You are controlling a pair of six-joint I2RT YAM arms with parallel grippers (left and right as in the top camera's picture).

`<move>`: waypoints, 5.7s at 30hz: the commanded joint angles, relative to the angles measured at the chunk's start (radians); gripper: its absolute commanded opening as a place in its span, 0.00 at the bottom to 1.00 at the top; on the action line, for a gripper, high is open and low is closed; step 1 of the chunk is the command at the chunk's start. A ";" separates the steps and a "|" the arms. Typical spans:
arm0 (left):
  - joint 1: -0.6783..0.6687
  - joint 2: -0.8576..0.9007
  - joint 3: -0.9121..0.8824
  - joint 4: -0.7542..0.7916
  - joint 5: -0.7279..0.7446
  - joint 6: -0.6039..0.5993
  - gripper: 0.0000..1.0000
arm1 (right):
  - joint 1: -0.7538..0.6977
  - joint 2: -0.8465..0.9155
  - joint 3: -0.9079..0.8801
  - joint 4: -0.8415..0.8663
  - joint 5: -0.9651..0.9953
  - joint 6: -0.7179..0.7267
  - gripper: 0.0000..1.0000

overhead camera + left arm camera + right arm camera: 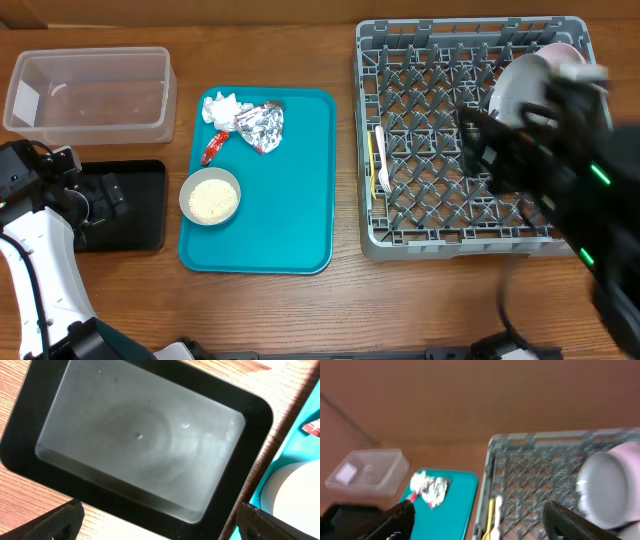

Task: Sort waste into correct bins and load items into the dishwasher rack

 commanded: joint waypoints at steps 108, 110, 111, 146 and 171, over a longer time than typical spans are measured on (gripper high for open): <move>-0.776 0.353 0.191 -0.170 0.015 -0.346 0.47 | -0.034 -0.121 0.007 -0.064 0.046 0.000 1.00; -0.776 0.386 0.191 -0.169 0.009 -0.371 0.54 | -0.034 -0.121 0.007 -0.064 0.046 0.000 1.00; -0.776 0.402 0.191 -0.170 -0.010 -0.402 0.50 | -0.034 -0.121 0.007 -0.064 0.046 0.000 1.00; -0.796 0.439 0.183 -0.117 -0.131 -0.471 0.33 | -0.034 -0.121 0.007 -0.064 0.046 0.000 1.00; -0.796 0.436 0.159 -0.149 -0.112 -0.460 0.04 | -0.034 -0.121 0.007 -0.064 0.046 0.000 1.00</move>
